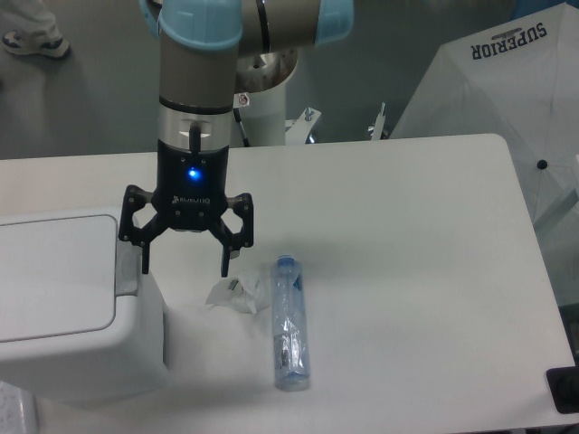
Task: Open the trash can
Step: 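Lower the gripper onto the edge of the white bin's lid, then push down on the lid edge with the gripper to flip it open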
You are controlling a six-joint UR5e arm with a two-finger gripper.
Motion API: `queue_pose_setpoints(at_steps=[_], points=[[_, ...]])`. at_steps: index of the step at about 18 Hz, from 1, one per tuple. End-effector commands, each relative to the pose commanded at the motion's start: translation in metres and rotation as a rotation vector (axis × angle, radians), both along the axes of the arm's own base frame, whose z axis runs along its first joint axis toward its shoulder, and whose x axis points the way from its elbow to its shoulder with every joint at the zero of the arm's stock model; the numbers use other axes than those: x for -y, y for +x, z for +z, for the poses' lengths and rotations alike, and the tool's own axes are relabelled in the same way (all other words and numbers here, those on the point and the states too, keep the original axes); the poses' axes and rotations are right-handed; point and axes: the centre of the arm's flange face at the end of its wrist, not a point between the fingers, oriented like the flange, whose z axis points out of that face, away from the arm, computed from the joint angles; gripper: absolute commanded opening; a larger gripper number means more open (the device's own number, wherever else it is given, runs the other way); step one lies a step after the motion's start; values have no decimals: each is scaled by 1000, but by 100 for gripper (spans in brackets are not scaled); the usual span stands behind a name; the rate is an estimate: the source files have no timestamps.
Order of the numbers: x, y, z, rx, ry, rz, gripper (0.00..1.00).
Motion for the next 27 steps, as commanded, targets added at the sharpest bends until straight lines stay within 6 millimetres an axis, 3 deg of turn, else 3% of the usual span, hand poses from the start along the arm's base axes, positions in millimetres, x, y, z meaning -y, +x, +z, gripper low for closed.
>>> queue_pose_setpoints(at_steps=[27], points=[[-8, 5, -15, 15, -22, -12, 100]])
